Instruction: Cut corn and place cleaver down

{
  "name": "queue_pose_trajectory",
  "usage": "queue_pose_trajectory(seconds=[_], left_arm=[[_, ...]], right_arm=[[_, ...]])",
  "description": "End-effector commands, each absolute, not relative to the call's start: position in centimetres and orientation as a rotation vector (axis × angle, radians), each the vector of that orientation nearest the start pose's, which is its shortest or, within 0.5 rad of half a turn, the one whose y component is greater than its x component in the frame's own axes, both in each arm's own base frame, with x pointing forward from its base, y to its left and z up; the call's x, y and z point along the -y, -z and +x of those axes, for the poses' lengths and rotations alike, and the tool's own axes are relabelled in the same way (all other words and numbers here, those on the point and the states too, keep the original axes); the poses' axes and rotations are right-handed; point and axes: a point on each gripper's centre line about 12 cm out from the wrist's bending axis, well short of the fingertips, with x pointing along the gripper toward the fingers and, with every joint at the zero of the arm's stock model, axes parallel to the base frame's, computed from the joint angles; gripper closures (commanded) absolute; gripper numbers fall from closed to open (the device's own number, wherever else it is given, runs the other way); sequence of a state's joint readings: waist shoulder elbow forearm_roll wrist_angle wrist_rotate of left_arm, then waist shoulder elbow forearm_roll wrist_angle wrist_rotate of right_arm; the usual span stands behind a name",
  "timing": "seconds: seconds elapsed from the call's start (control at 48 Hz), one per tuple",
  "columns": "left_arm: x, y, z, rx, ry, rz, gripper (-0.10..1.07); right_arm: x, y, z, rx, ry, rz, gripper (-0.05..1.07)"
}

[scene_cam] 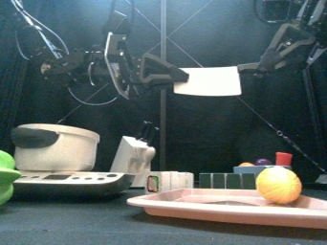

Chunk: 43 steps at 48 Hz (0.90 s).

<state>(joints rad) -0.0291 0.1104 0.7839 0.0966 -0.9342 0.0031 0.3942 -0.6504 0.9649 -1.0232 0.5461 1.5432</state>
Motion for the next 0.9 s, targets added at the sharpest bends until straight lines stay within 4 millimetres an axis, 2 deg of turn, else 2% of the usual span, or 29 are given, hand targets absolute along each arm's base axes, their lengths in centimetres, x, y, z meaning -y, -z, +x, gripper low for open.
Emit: queue_pose_trajectory(seconds=[0.0,0.188,0.438,0.542,0.875], left_arm=[[3.3,-20.1,40.6,0.088,0.147,0.071,0.64],[4.8,-19.2,41.0,0.074,0.189,0.074,0.64],[6.7,-17.1,42.0,0.034,0.231,0.070,0.64],[7.2,-15.9,42.4,0.009,0.241,0.071,0.64],[8.6,-13.8,43.1,-0.033,0.269,0.068,0.64]], right_arm=[[-4.4,-25.1,24.0,-0.527,0.231,0.365,0.69],[-5.8,-24.0,23.6,-0.596,0.199,0.440,0.69],[-7.8,-20.8,22.5,-0.748,0.194,0.489,0.69],[-7.8,-19.9,22.2,-0.785,0.213,0.498,0.69],[-8.0,-17.7,22.3,-0.860,0.253,0.470,0.69]])
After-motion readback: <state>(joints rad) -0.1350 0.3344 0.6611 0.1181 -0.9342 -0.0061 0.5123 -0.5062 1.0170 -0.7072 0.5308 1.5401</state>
